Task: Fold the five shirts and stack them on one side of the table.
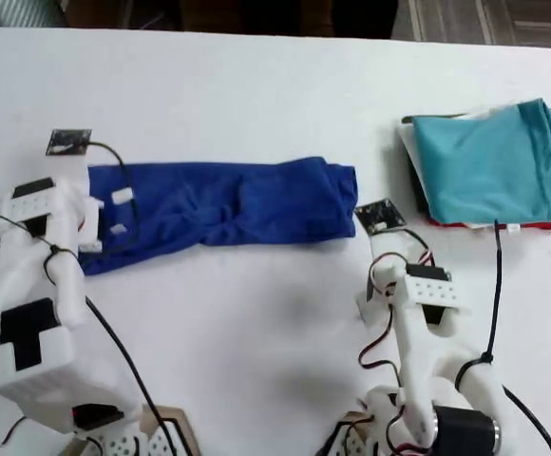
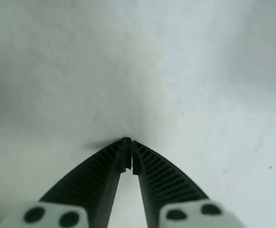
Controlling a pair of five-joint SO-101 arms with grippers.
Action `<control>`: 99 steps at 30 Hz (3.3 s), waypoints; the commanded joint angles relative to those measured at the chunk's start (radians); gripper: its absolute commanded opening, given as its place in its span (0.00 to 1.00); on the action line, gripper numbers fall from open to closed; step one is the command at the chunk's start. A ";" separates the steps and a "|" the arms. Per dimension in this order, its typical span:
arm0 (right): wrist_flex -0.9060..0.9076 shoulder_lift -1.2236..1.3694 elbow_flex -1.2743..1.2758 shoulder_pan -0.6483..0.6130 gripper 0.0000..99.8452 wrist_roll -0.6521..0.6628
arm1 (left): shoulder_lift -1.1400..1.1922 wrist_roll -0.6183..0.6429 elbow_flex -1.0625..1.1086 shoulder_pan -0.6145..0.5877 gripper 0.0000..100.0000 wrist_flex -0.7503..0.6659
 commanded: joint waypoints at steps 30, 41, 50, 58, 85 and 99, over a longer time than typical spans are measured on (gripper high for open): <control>-0.035 -0.015 0.003 0.002 0.02 -0.005 | 0.453 0.192 -0.684 -0.077 0.25 0.305; -0.035 -0.015 0.003 0.002 0.02 -0.005 | 0.901 0.087 -1.328 -0.072 0.25 0.651; -0.035 -0.015 0.003 0.002 0.02 -0.005 | 1.068 0.005 -1.618 -0.066 0.20 0.792; -0.035 -0.015 0.003 0.004 0.02 -0.005 | 1.056 -0.008 -1.623 -0.075 0.03 0.793; -0.035 -0.018 0.006 0.004 0.02 -0.005 | 0.302 -0.095 -1.001 0.233 0.03 0.793; -0.047 -0.024 0.021 0.001 0.02 -0.005 | 0.290 -0.089 -0.992 0.666 0.03 0.617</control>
